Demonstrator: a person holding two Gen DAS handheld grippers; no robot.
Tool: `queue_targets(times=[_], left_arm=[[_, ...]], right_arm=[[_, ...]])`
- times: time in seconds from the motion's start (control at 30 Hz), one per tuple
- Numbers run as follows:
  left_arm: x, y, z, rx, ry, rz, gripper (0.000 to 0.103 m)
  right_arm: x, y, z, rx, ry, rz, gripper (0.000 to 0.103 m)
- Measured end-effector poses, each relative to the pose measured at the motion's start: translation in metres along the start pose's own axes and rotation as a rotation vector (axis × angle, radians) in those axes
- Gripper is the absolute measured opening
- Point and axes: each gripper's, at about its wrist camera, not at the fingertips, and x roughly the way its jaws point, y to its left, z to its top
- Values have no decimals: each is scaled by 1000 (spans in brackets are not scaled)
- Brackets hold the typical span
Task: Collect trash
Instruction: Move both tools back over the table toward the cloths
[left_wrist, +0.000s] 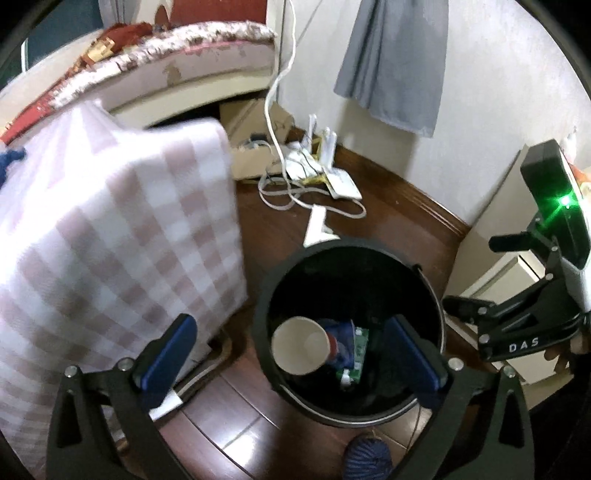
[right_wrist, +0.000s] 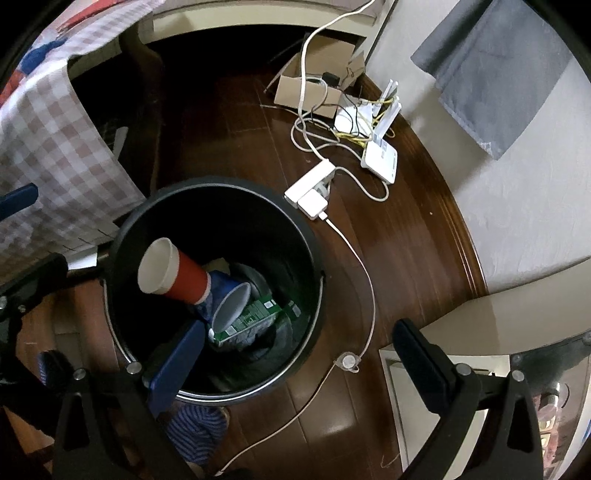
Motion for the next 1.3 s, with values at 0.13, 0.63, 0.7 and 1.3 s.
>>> queue_targets(times=[0.13, 0.63, 0.7, 1.3], left_arm=[[-22, 8, 9, -26, -58, 10, 102], [-84, 64, 25, -139, -210, 159, 102], [-91, 71, 25, -142, -228, 211, 102], [-157, 215, -8, -383, -296, 441, 102]], right_arm=[[-20, 3, 7, 12, -64, 12, 102], [-104, 26, 49, 96, -418, 101, 102], [-114, 32, 55, 103, -464, 117, 102], [-158, 167, 132, -31, -611, 297, 102]])
